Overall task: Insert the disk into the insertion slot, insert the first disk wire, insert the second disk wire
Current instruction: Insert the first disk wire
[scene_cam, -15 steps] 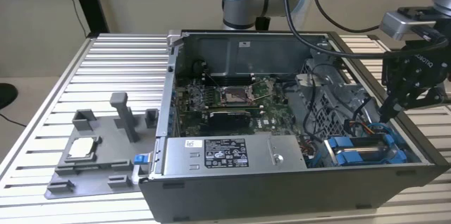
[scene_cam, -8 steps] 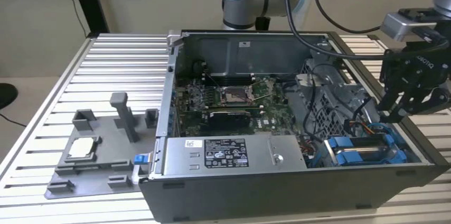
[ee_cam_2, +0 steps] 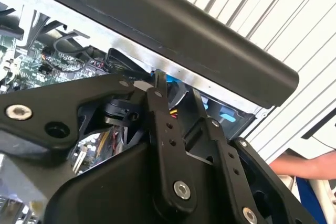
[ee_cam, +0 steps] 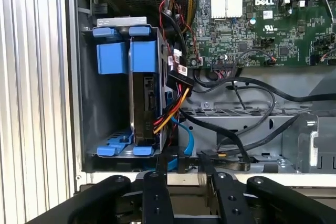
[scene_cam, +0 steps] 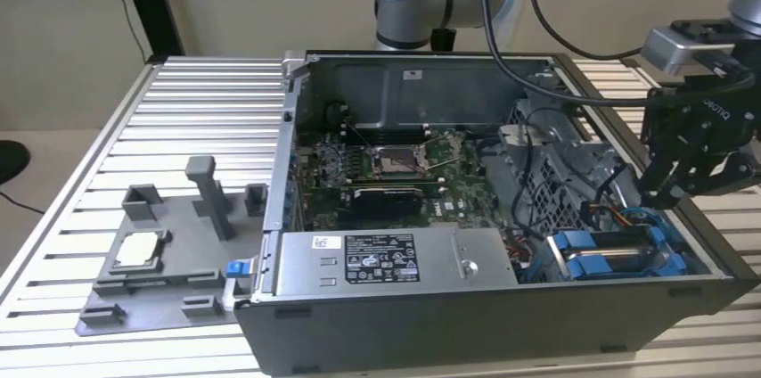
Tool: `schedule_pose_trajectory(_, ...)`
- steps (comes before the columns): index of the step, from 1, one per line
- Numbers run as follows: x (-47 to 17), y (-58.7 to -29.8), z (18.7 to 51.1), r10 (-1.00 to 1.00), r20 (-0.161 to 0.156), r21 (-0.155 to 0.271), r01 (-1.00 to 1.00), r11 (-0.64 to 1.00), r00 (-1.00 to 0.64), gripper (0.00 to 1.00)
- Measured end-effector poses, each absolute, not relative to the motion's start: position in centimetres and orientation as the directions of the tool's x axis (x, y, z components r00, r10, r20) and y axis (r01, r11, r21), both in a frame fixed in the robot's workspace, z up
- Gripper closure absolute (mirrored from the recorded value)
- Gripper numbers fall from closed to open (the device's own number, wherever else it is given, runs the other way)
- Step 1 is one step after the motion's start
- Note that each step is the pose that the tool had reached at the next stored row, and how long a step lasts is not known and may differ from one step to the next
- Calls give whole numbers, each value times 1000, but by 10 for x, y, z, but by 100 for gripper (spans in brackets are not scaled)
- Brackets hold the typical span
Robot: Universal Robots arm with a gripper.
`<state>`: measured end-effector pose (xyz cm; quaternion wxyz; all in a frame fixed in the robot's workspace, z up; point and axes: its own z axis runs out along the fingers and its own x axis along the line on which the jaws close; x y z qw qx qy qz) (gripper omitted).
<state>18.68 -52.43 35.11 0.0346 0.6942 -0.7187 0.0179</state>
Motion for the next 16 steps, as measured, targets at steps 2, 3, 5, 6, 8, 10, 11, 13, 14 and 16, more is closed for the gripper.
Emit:
schedule_pose_trajectory(2, 187, -524, 351, -997, 74, 22, -999, 35, -34, 100)
schedule_pose_trajectory(3, 187, -524, 351, -997, 74, 22, -999, 35, -34, 100)
schedule_pose_trajectory(5, 187, -524, 351, -997, 75, 22, -999, 35, -34, 100)
schedule_pose_trajectory(6, 187, -524, 351, -997, 75, 22, -999, 35, -34, 100)
schedule_pose_trajectory(8, 187, -524, 352, -997, 75, 22, -999, 35, -34, 100)
schedule_pose_trajectory(10, 185, -524, 353, -997, 75, 22, -999, 35, -34, 100)
schedule_pose_trajectory(11, 184, -524, 354, -997, 74, 22, -999, 35, -34, 100)
schedule_pose_trajectory(13, 180, -524, 356, -997, 74, 22, -999, 35, -34, 100)
schedule_pose_trajectory(14, 177, -525, 356, -997, 74, 22, -999, 35, -34, 100)
schedule_pose_trajectory(16, 172, -526, 358, -997, 75, 22, -999, 35, -34, 100)
